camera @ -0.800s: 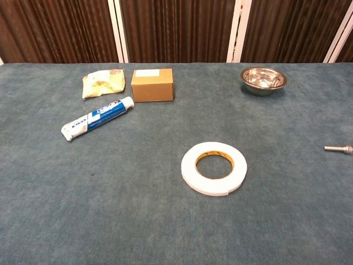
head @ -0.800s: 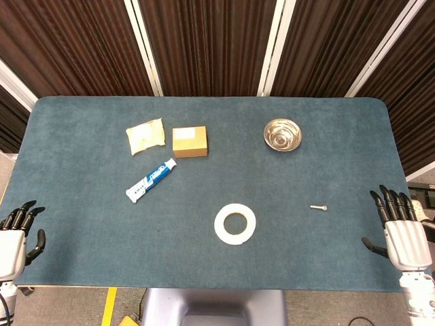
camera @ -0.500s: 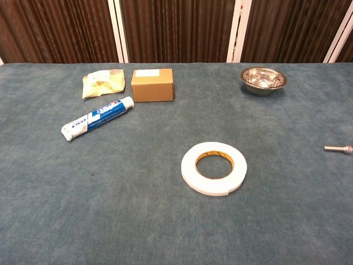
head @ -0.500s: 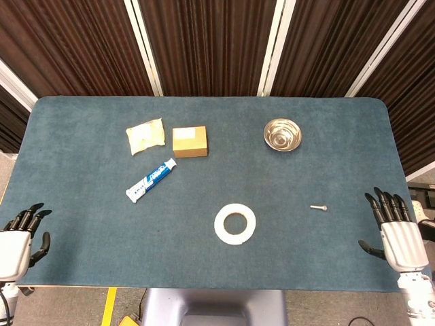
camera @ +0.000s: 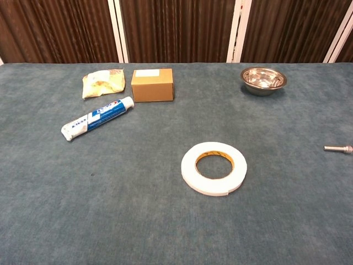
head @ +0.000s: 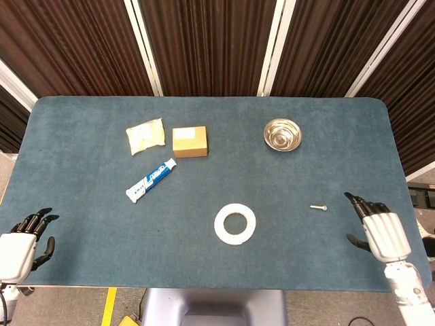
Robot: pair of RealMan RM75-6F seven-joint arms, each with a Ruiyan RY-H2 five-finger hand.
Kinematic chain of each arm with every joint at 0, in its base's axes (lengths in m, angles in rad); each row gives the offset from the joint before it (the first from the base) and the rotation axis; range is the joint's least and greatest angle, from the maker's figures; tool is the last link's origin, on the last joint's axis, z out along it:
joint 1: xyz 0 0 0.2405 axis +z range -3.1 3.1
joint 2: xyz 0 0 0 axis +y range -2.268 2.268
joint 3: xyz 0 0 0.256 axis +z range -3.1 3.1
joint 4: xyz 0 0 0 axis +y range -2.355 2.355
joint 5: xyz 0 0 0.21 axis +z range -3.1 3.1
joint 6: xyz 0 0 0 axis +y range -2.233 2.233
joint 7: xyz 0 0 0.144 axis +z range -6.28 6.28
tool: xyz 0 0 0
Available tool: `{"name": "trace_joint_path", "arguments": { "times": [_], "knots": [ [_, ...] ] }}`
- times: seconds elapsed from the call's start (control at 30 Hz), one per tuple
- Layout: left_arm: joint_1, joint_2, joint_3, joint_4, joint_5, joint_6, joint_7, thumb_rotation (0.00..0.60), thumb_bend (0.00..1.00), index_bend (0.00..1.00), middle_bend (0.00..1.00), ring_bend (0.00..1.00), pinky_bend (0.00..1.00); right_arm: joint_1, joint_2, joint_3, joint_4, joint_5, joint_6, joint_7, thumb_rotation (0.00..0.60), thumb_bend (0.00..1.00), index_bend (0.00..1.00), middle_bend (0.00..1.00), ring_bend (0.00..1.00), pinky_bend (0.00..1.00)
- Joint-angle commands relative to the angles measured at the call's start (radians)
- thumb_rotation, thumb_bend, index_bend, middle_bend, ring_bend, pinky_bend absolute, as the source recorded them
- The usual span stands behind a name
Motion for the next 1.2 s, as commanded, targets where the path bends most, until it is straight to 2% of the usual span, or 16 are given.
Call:
{"name": "trace_joint_path", "arguments": {
  "times": [0.03, 0.1, 0.2, 0.33, 0.5, 0.83, 1.2],
  "knots": [
    [-0.001, -0.001, 0.001, -0.001, 0.0, -0.004, 0.003, 0.6, 0.54, 0.26, 0.19, 0.25, 0.44, 0.045, -0.004, 0.026, 0.008, 0.006, -0.047, -0.018, 0.6, 0.18, 0.39, 0.7, 0.76, 0.75],
    [-0.004, -0.002, 0.001, 0.001, -0.005, -0.012, 0.012, 0.6, 0.54, 0.27, 0.19, 0.25, 0.44, 0.07, -0.007, 0.038, 0.013, 0.019, -0.08, -0.013, 0.6, 0.26, 0.45, 0.78, 0.83, 0.8],
    [-0.006, -0.001, 0.001, 0.0, -0.013, -0.025, 0.012, 0.6, 0.54, 0.27, 0.19, 0.25, 0.44, 0.107, -0.004, 0.052, 0.003, 0.076, -0.162, -0.04, 0.6, 0.32, 0.49, 0.83, 0.88, 0.84],
    [-0.007, 0.003, 0.001, -0.003, -0.02, -0.031, 0.002, 0.6, 0.54, 0.27, 0.19, 0.25, 0.44, 0.147, -0.028, 0.08, -0.005, 0.155, -0.227, -0.127, 0.6, 0.35, 0.49, 0.86, 0.9, 0.87],
    [-0.006, 0.006, 0.004, -0.003, -0.013, -0.029, -0.008, 0.6, 0.54, 0.27, 0.19, 0.25, 0.44, 0.185, -0.079, 0.091, 0.005, 0.207, -0.273, -0.177, 0.6, 0.43, 0.53, 0.89, 0.94, 0.91],
    [-0.006, 0.01, 0.006, -0.003, -0.009, -0.029, -0.02, 0.6, 0.54, 0.27, 0.19, 0.26, 0.44, 0.248, -0.205, 0.096, 0.11, 0.31, -0.345, -0.284, 0.6, 0.45, 0.53, 0.91, 0.95, 0.93],
    [-0.006, 0.01, 0.008, -0.003, -0.003, -0.024, -0.026, 0.6, 0.54, 0.28, 0.2, 0.26, 0.44, 0.285, -0.273, 0.095, 0.182, 0.462, -0.401, -0.426, 0.6, 0.45, 0.53, 0.91, 0.96, 0.93]
  ]
}}
